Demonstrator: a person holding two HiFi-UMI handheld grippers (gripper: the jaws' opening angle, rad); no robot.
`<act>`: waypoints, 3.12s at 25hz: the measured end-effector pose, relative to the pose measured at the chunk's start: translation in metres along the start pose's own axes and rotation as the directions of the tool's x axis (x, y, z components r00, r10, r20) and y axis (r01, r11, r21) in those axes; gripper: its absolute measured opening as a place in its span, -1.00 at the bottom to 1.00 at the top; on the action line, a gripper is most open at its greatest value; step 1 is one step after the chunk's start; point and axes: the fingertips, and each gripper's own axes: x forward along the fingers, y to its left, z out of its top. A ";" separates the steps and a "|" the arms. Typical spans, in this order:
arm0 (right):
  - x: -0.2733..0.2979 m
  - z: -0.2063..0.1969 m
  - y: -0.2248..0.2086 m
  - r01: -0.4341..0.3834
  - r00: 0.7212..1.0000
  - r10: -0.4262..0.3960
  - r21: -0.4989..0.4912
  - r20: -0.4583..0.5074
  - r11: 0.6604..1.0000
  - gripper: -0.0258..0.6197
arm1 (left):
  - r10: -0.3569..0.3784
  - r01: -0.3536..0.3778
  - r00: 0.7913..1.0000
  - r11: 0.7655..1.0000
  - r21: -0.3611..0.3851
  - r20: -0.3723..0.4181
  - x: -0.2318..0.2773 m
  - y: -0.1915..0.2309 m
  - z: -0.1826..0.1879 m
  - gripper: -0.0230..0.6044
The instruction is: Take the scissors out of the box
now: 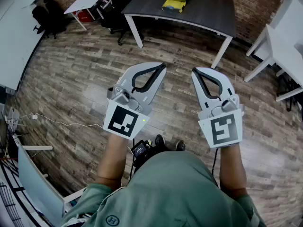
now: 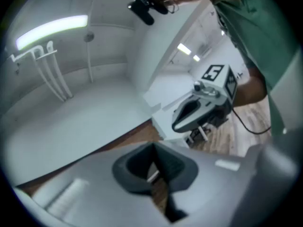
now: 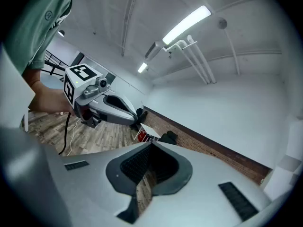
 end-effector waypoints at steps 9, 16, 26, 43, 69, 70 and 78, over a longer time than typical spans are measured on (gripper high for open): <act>0.020 -0.007 0.001 0.005 1.000 -0.005 0.009 -0.017 1.000 -0.90 | -0.013 0.013 1.000 1.000 -0.002 0.002 0.006 0.009 -0.016 -0.93; 0.035 -0.007 0.000 0.019 1.000 -0.018 0.017 -0.018 1.000 -0.90 | -0.027 0.027 1.000 1.000 -0.006 -0.002 0.009 0.018 -0.031 -0.93; 0.071 -0.012 0.004 0.035 0.998 -0.034 0.005 -0.047 0.999 -0.90 | -0.045 0.045 0.999 0.999 0.007 0.006 0.014 0.036 -0.060 -0.93; 0.130 -0.020 -0.018 0.041 0.997 -0.040 0.007 -0.067 0.999 -0.90 | -0.061 0.061 0.998 0.998 -0.013 0.016 0.038 0.079 -0.100 -0.93; 0.234 -0.140 -0.208 -0.086 0.996 0.085 0.069 0.018 0.994 -0.90 | 0.023 -0.023 0.991 1.000 0.002 -0.135 0.261 0.144 -0.152 -0.93; 0.235 -0.143 -0.211 -0.087 0.996 0.086 0.074 0.018 0.994 -0.90 | 0.022 -0.021 0.990 1.000 0.004 -0.138 0.265 0.144 -0.152 -0.93; 0.250 -0.156 -0.226 -0.095 0.995 0.095 0.082 0.004 0.992 -0.90 | 0.018 -0.018 0.991 1.000 0.006 -0.134 0.287 0.157 -0.161 -0.93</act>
